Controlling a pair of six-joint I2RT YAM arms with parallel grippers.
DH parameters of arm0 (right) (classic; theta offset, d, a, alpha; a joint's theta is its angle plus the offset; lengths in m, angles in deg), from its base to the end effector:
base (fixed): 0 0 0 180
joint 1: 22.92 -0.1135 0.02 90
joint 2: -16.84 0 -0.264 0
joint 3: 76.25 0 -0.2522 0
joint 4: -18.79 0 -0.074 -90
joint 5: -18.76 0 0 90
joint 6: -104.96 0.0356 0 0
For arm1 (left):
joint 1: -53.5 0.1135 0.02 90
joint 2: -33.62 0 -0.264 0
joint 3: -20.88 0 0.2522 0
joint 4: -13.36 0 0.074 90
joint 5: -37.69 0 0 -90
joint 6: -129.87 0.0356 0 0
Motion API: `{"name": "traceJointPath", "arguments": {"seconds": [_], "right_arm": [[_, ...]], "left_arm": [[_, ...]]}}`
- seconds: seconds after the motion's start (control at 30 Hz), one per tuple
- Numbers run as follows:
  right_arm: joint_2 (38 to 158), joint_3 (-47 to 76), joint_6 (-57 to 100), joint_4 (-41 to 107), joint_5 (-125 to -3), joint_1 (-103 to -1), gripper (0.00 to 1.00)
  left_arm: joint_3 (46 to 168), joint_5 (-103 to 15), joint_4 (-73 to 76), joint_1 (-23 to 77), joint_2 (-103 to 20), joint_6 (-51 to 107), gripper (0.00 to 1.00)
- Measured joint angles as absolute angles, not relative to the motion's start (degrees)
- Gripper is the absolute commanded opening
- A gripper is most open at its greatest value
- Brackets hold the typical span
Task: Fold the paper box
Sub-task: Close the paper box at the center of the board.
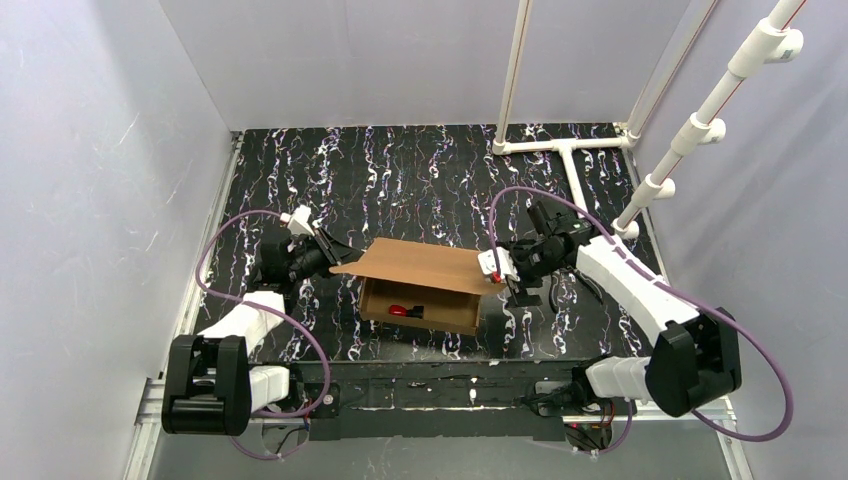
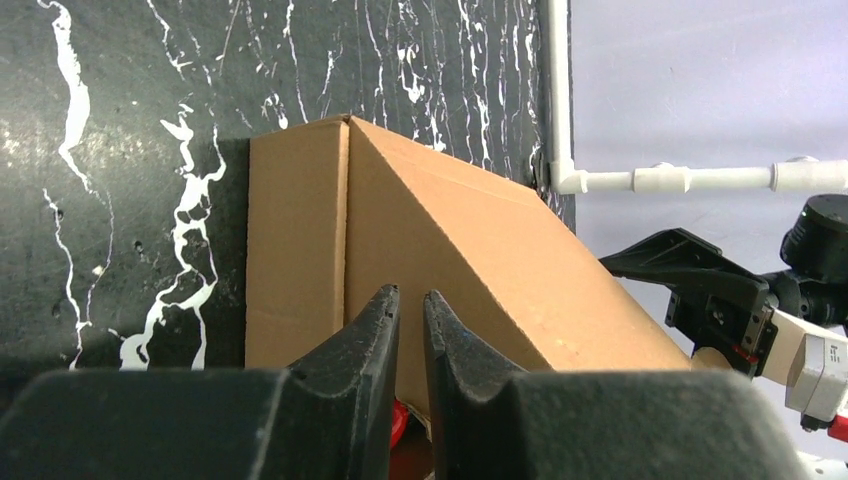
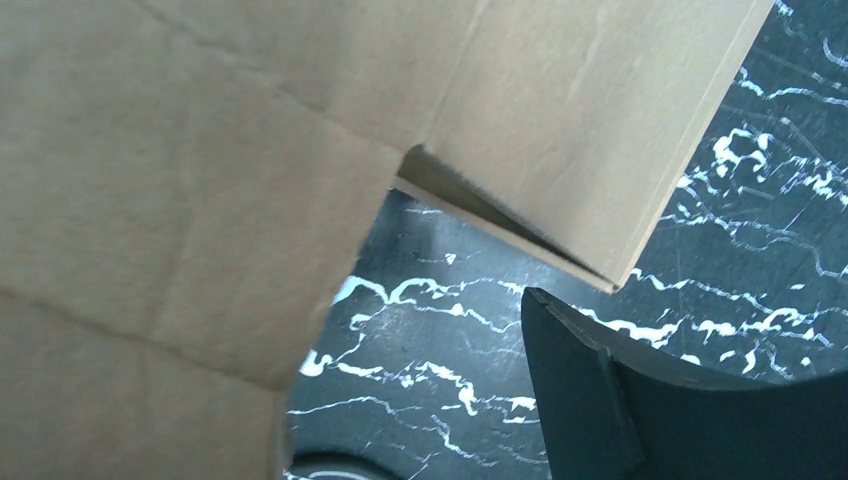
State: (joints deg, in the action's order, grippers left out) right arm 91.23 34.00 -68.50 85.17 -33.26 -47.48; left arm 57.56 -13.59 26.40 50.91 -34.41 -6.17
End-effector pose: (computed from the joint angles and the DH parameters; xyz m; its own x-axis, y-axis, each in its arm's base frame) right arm 0.2033 0.1170 0.2508 0.4084 -0.6744 -0.6152 -0.9125 -0.3183 -0.2568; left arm 0.2320 -0.0328 0.1951 -0.6703 -0.5319 -0.5176 0.2104 0.5326 -0.8198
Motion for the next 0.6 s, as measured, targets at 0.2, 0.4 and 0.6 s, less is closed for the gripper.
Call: {"name": "traceJointPath", "arguments": {"seconds": [0.2,0.4,0.6], "right_arm": [[87.60,36.32,-65.13,85.10,-35.63,-47.04,0.96],[86.24,36.53,-63.87,85.78,-36.83,-44.48,0.94],[85.06,34.59,-63.14,88.84,-40.04,-41.62,0.92]], "left_arm": [[57.56,-15.40,20.28,50.91,-31.85,-5.47,0.17],[57.58,-16.52,15.17,50.91,-29.43,-3.68,0.17],[58.37,-19.93,7.98,51.11,-27.66,-1.21,0.17]]}}
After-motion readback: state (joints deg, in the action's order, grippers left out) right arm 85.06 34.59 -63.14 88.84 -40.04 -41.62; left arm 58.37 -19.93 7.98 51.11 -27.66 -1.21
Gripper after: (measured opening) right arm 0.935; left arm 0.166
